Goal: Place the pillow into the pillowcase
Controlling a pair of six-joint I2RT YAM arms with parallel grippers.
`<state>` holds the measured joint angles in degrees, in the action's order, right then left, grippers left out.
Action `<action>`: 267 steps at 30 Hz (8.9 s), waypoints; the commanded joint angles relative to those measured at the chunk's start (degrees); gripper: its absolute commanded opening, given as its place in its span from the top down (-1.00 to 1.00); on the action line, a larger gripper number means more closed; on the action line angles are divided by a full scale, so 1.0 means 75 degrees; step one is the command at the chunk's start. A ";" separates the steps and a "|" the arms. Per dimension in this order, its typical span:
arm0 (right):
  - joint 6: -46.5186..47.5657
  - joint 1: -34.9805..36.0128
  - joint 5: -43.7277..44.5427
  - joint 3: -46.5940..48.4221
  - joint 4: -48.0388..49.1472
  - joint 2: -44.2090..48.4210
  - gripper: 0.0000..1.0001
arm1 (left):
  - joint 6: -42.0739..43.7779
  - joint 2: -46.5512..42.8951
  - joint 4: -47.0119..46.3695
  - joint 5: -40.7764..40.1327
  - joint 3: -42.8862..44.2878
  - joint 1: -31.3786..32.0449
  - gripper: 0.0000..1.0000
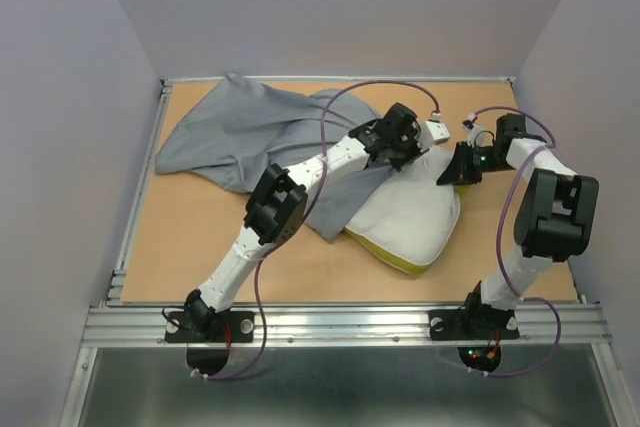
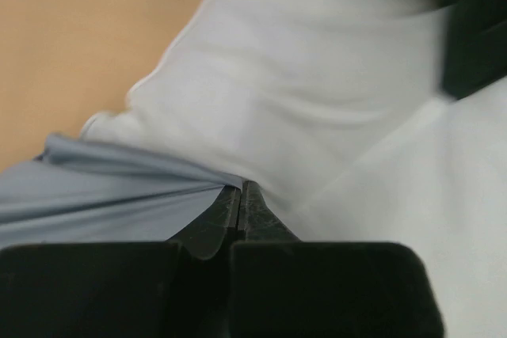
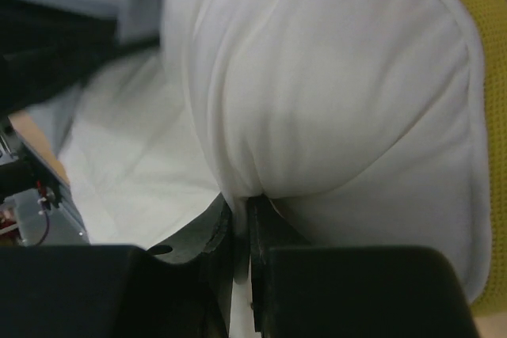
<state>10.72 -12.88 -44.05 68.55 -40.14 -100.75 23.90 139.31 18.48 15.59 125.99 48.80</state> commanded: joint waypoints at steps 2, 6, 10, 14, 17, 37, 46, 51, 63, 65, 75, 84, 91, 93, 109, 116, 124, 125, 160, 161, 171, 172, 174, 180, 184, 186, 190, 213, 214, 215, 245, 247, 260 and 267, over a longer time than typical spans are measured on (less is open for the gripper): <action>0.0128 0.0277 -0.2013 -0.0058 0.0184 0.0613 0.99 | -0.1345 -0.0865 -0.0763 0.2796 0.0194 0.1029 1.00; 0.0691 0.0277 -0.1663 -0.0444 0.0172 0.0952 0.99 | -0.2003 -0.1697 -0.1631 0.2855 -0.0953 0.0994 1.00; 0.0961 0.0253 -0.1532 -0.0948 0.0184 0.0988 0.99 | -0.2191 -0.2133 -0.1714 0.2363 -0.1728 0.0690 1.00; 0.0577 0.0253 -0.1661 -0.1172 0.0580 0.0953 0.99 | -0.2238 -0.1911 -0.1563 0.2374 -0.1472 0.0245 1.00; 0.0096 0.0253 -0.1802 -0.1044 0.0980 0.0813 0.99 | -0.2074 -0.1629 -0.1340 0.2935 -0.1085 0.0314 1.00; -0.2801 0.0464 -0.0785 -0.1044 0.3805 0.0754 0.82 | -0.1933 -0.2187 -0.0672 0.2809 -0.1080 -0.0211 -0.20; 0.0631 0.0499 0.1935 0.0198 0.0821 0.1783 -1.00 | -0.2002 -0.6767 -0.0987 0.1941 -0.5801 -0.2670 -0.74; 0.1464 0.2182 0.2836 -0.0057 0.0278 0.2990 -1.00 | -0.1922 -0.8563 -0.0812 0.1754 -0.7713 -0.3751 -0.81; 0.1125 0.7879 0.5543 -0.1090 0.1461 0.2631 -1.00 | -0.2776 -1.1542 -0.0766 0.1201 -1.0201 -0.5017 -0.97; 0.1125 0.8813 0.5849 -0.1183 0.1485 0.2395 -1.00 | -0.2742 -1.1706 -0.0567 0.1191 -1.0260 -0.5111 -0.97; 0.0680 0.9512 0.7587 -0.1372 0.2199 0.0648 0.18 | -0.2238 -1.1847 -0.0296 0.1180 -1.0201 -0.5229 -0.96; 0.1124 0.8316 0.6224 0.0644 0.2130 0.1445 0.99 | -0.2378 -1.2082 -0.1210 0.1647 -1.0038 -0.5416 -0.94; 0.0717 0.8386 0.6577 0.0715 0.0854 0.1527 -0.86 | -0.2367 -1.1894 -0.1351 0.1741 -1.0084 -0.5416 -0.94; 0.0423 0.8526 0.6728 0.0295 0.0525 0.1679 -0.94 | -0.2308 -1.1894 -0.1362 0.1695 -1.0108 -0.5416 -0.94; 0.0609 0.8655 0.7269 -0.0915 0.1426 0.0379 0.19 | -0.2132 -1.2035 -0.1561 0.1717 -1.0822 -0.5405 -0.97; 0.0318 0.7535 0.4308 0.1282 0.1251 0.1385 0.99 | -0.2249 -1.2117 -0.1702 0.2022 -1.0870 -0.5416 -0.94; -0.2658 0.4743 -0.0148 0.4345 0.1449 0.1106 0.99 | -0.2155 -1.2234 -0.1925 0.1929 -1.0121 -0.5416 -0.93; -0.2869 0.4463 -0.0556 0.4429 0.1635 0.1082 0.99 | -0.2132 -1.2234 -0.1983 0.1940 -0.9934 -0.5416 -0.92; -0.6808 0.3605 -0.2494 0.3012 0.4813 0.1469 0.99 | -0.0212 -0.7897 -0.4376 0.1152 -0.7014 -0.1914 1.00; -0.6785 0.3605 -0.2435 0.3023 0.4825 0.1387 0.99 | -0.0106 -0.8142 -0.4015 0.1503 -0.7002 -0.1773 1.00; -0.9346 0.3605 -0.2634 0.2650 0.7784 0.0906 0.99 | -0.1181 -0.8403 -0.2183 0.2795 -0.5001 0.0232 1.00; -1.0511 0.3605 -0.2623 0.2370 0.8451 0.0964 0.99 | -0.1276 -0.8356 -0.2183 0.2680 -0.4848 0.0232 1.00; -1.0967 0.3605 -0.2518 0.1797 0.9124 0.1093 0.99 | -0.1637 -0.8087 -0.2136 0.2608 -0.4392 0.0081 1.00; -1.0770 0.3348 -0.2132 -0.0044 0.9020 0.1118 0.99 | -0.2636 -0.6459 -0.1727 0.3065 -0.2660 -0.1337 1.00; -1.0173 0.3136 -0.2072 -0.0574 0.8599 0.0487 0.99 | -0.2728 -0.5091 -0.1411 0.3298 -0.1123 -0.1514 1.00; -1.0020 0.3101 -0.1955 -0.0493 0.8528 0.0239 0.99 | -0.2870 -0.4677 -0.1235 0.3568 -0.0246 -0.1444 1.00; -1.0088 0.3112 -0.1919 0.0128 0.8411 0.0004 0.99 | -0.2485 -0.4265 -0.0812 0.4013 0.0287 -0.0882 1.00; -0.6544 0.1274 -0.1722 0.0525 0.4632 -0.1555 0.91 | -0.3562 -0.2485 -0.1420 0.1764 0.0919 -0.0600 1.00; -0.5483 0.1168 -0.1465 0.0829 0.4103 -0.1578 0.88 | -0.3504 -0.2357 -0.1467 0.1764 0.0966 -0.0600 1.00; -0.4881 0.1086 -0.1114 0.1145 0.3472 -0.1636 0.82 | -0.3445 -0.2262 -0.1503 0.1741 0.1001 -0.0600 1.00; 0.1747 0.0147 0.1104 0.2146 -0.4082 -0.0617 -0.92 | -0.1396 -0.2426 0.0349 -0.0134 -0.1844 -0.3248 -0.65; 0.1618 0.0206 0.1268 0.1958 -0.3942 -0.0804 -0.90 | -0.1207 -0.2402 0.0290 -0.0030 -0.2325 -0.3248 -0.52; 0.0961 0.0277 0.2217 0.3735 -0.2313 -0.2711 0.30 | 0.0482 -0.3266 0.1286 0.1786 -0.5043 -0.0755 0.91; 0.0505 0.0277 0.2171 0.6584 -0.2312 -0.4050 -0.18 | -0.0969 -0.4321 0.0374 0.2913 -0.5491 0.0690 0.36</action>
<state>17.96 -11.97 -25.71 108.62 -63.61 -128.31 23.83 112.75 23.16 24.77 85.69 49.87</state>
